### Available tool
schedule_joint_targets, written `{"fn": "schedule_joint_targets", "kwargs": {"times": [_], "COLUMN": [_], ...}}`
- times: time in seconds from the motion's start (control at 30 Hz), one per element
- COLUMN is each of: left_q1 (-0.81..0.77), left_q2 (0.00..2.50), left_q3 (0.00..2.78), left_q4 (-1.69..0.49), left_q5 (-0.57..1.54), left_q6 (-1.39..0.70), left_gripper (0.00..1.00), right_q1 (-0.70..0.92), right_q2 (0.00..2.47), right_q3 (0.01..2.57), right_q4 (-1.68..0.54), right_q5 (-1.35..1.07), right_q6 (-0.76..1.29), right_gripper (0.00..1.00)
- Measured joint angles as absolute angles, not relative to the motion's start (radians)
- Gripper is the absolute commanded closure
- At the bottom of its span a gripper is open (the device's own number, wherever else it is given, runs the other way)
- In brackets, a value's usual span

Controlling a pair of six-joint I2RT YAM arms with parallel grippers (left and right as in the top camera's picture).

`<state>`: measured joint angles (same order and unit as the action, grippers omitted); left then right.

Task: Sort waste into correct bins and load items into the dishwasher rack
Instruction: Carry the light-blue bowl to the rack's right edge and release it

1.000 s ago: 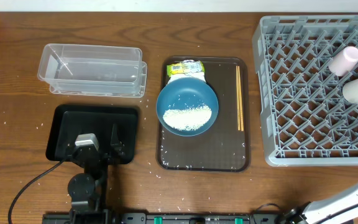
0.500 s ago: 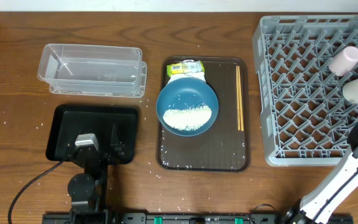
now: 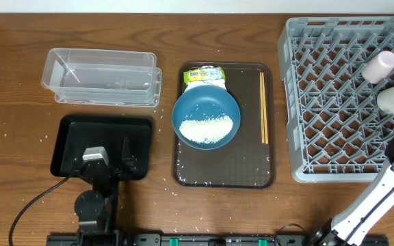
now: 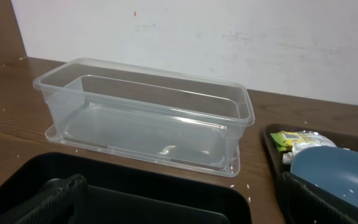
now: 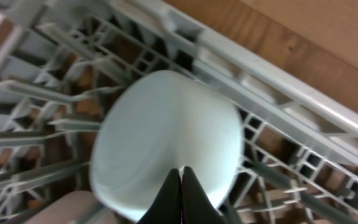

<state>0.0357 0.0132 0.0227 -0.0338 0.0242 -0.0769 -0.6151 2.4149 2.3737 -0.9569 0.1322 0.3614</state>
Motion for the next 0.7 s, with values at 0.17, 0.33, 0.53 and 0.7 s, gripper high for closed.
{"fn": "schedule_joint_targets", "kwargs": {"times": [0.17,0.33,0.53,0.7], "left_q1": [0.036,0.036,0.036,0.036], "left_q2": [0.013,0.013,0.013,0.013], "left_q3": [0.023,0.023,0.023,0.023], "left_q4": [-0.034,-0.034,-0.034,-0.034], "left_q5": [0.024,0.024,0.024,0.024], "left_q6": [-0.077,-0.077,-0.077,-0.077], "left_gripper": [0.03,0.02,0.02,0.02], "right_q1": [-0.634,-0.634,-0.632,-0.625], "right_q2": [2.415,2.415,2.415,2.42], "right_q3": [2.374,2.374,2.374,2.374], "right_q4": [-0.932,-0.848,-0.817,-0.847], "right_q5": [0.084,-0.032,-0.093,-0.072], "right_q6": [0.358,0.376,0.402,0.402], "right_gripper": [0.99,0.99,0.99,0.99]}}
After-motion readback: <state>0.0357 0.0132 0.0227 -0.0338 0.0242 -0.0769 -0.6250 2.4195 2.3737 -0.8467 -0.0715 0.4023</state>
